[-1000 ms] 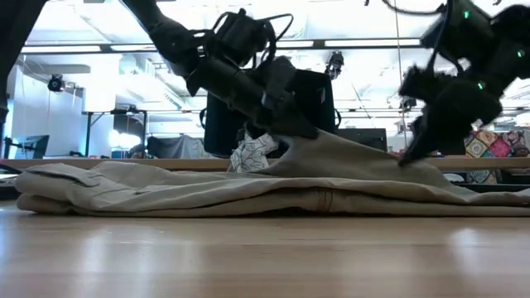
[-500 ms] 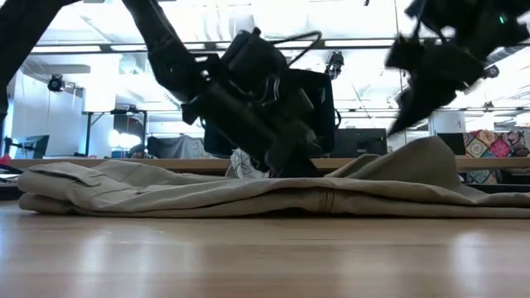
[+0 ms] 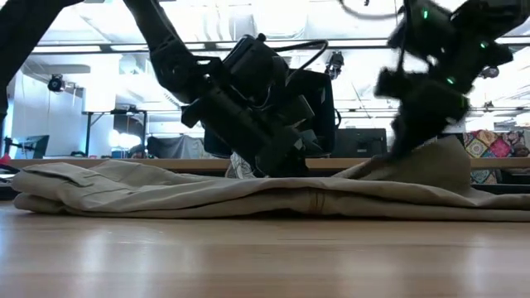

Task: Fold Laundry from Bin
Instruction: Fold the brown shorts from the blue laundry basket

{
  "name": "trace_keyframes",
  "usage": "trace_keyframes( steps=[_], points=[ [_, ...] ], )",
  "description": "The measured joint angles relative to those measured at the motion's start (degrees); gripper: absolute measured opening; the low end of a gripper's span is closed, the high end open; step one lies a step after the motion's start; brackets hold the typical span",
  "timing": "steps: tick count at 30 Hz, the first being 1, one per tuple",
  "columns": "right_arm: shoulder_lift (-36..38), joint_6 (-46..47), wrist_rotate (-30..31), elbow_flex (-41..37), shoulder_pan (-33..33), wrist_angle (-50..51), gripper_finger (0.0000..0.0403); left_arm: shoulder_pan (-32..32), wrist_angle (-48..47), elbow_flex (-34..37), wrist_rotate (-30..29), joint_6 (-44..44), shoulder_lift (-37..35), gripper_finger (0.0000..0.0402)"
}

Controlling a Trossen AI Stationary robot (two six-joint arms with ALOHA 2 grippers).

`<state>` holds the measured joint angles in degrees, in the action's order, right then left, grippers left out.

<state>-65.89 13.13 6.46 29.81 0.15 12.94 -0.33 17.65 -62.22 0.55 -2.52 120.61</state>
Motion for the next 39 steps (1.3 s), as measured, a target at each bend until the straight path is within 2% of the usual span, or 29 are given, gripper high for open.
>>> trace_keyframes(
  steps=[3, 8, 13, 17, 19, 21, 24, 26, 28, 30, 35, 39],
  points=[
    [-1.1, 1.8, -3.6, 1.0, 1.0, 10.7, 0.0176, 0.3, -3.2, -0.1, 0.0, -0.6, -0.3, 0.0174],
    [2.6, 3.6, -2.4, 5.8, 3.7, 26.8, 0.0171, 1.2, -8.4, -0.1, 0.4, -0.7, -0.5, 0.0174],
    [7.6, 3.3, 9.0, 6.6, 4.9, 22.4, 0.0171, 1.4, -8.6, 0.0, 3.5, 1.4, -0.5, 0.0174],
    [8.5, 2.9, 19.9, 4.8, 3.1, 19.4, 0.0171, 1.3, -8.8, 0.0, 4.4, 2.5, -0.5, 0.0174],
    [7.9, 3.4, 21.8, 3.5, 1.2, 16.8, 0.0171, 1.3, -8.8, 0.0, 4.4, 2.5, -0.5, 0.0174],
    [6.5, 3.5, 18.0, 1.9, -0.3, 13.8, 0.0171, 1.4, -8.8, 0.0, 4.4, 2.4, -0.5, 0.0174],
    [3.6, 5.2, 6.0, -0.3, -1.0, 9.0, 0.0171, 1.7, -8.8, 0.0, 4.9, 0.9, -0.5, 0.0174],
    [1.7, 6.4, -2.1, -1.2, 0.1, 5.2, 0.017, 2.0, -8.7, 0.0, 4.9, -0.7, -0.5, 0.0174],
    [-0.2, 7.4, -6.9, -1.7, 2.6, 1.6, 0.017, 2.5, -8.6, 0.0, 4.6, -2.6, -0.5, 0.0174],
    [-2.2, 7.9, -7.2, -1.9, 5.3, -0.2, 0.017, 2.9, -8.5, 0.0, 4.4, -3.5, -0.6, 0.0174],
    [-8.8, 9.1, -1.8, -2.2, 8.5, -0.5, 0.0171, 3.4, -10.8, 0.2, 4.3, -2.7, -2.9, 0.0174],
    [-13.0, 9.3, -0.1, -2.2, 8.5, -1.1, 0.0171, 3.4, -18.6, 0.6, 9.7, -0.7, -8.0, 0.0174]
  ],
)
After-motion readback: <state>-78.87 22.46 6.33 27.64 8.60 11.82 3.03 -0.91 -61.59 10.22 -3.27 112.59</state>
